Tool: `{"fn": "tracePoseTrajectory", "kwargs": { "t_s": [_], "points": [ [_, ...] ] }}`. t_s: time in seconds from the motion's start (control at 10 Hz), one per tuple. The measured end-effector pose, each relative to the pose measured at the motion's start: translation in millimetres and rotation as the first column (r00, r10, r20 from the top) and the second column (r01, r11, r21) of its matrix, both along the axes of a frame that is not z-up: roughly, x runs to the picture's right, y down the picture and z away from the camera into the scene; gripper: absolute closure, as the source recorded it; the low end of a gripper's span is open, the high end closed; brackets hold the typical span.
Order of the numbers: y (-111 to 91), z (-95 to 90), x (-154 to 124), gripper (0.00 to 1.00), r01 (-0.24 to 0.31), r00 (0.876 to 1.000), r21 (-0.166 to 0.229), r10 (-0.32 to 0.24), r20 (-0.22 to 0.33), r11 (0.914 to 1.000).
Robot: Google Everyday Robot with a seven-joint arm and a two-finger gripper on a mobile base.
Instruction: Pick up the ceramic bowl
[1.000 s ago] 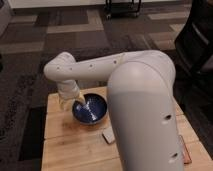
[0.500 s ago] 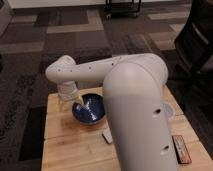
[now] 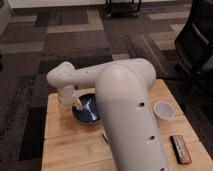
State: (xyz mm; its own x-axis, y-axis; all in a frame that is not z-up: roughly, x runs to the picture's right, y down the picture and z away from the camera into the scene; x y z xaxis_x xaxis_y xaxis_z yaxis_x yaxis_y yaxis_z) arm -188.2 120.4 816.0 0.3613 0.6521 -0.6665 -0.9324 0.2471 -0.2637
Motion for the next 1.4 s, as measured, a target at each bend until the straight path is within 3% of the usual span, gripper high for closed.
{"fn": "tracePoseTrajectory", "kwargs": {
  "t_s": [0.3,0.5,0.7,0.9,1.0,1.1,1.2,1.4],
  "points": [
    [-3.9,4.6,2.9,0.91,0.002,1.000,0.012,-0.002,-0.018,0.9999],
    [-7.9,2.2,2.7,1.00,0.000,1.000,0.024,0.000,-0.025,0.9997],
    [-25.1,-5.1,10.7,1.00,-0.012,0.998,0.068,0.015,-0.053,0.9976],
    [-57.5,-23.1,27.8,1.00,0.000,0.995,0.145,0.014,-0.097,0.9894],
    [-74.3,-33.7,36.0,1.00,0.012,0.993,0.187,0.011,-0.119,0.9823],
    [-81.1,-39.4,39.1,1.00,0.015,0.992,0.204,0.011,-0.129,0.9788],
    [-105.3,-62.2,46.2,1.00,0.022,0.988,0.273,0.021,-0.153,0.9619],
    [-131.3,-91.2,60.5,1.00,0.021,0.983,0.348,0.045,-0.180,0.9371]
  ]
}}
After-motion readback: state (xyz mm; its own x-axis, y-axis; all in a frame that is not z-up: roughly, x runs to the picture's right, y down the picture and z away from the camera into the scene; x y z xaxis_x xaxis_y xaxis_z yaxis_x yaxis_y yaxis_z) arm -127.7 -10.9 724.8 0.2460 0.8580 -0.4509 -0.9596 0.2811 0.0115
